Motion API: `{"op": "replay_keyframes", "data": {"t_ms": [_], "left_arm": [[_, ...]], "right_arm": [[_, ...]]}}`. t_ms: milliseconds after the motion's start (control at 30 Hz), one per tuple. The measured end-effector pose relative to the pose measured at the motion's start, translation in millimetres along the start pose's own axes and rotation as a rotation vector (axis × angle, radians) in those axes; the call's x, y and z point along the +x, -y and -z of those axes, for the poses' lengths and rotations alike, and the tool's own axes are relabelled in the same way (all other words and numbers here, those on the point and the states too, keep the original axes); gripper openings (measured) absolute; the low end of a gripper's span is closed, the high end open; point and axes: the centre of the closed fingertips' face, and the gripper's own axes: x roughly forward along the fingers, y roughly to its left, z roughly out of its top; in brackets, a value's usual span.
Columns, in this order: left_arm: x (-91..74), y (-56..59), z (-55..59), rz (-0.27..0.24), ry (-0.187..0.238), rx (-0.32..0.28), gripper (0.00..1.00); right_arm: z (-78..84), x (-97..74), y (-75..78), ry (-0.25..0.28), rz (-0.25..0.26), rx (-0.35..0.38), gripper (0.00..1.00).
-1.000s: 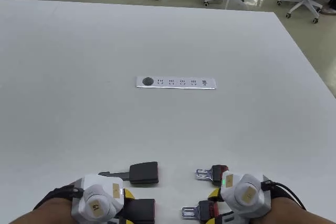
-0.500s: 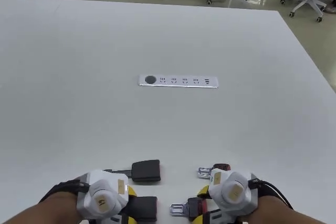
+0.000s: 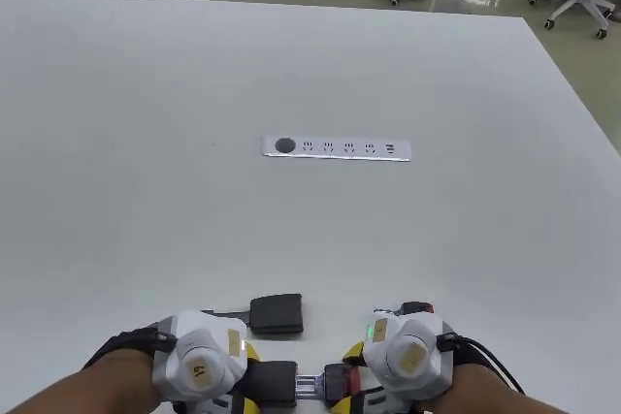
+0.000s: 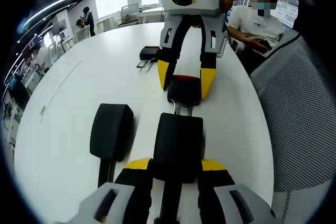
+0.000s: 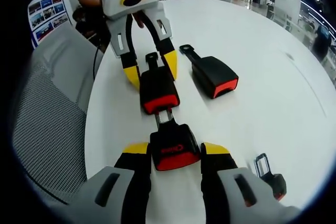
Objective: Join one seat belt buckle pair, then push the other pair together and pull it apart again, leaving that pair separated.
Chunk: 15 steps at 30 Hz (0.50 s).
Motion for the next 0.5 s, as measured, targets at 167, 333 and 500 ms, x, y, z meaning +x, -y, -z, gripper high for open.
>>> {"op": "replay_keyframes", "data": {"t_ms": [167,333,500], "left_arm": [[-0.1,0.7,1.0,0.001,-0.001,0.003,0.34],[-0.4,1.7,1.4,0.008,-0.008,0.015,0.34],[0.0,1.7,2.2,0.02,-0.016,0.042,0.33]], "right_arm": [[-1.5,3.7,-0.5,0.001,0.002,0.002,0.35],[-2.8,4.5,-1.4,0.007,-0.001,-0.003,0.34],[-6.1,4.0,-3.2,0.013,-0.005,-0.005,0.34]]}}
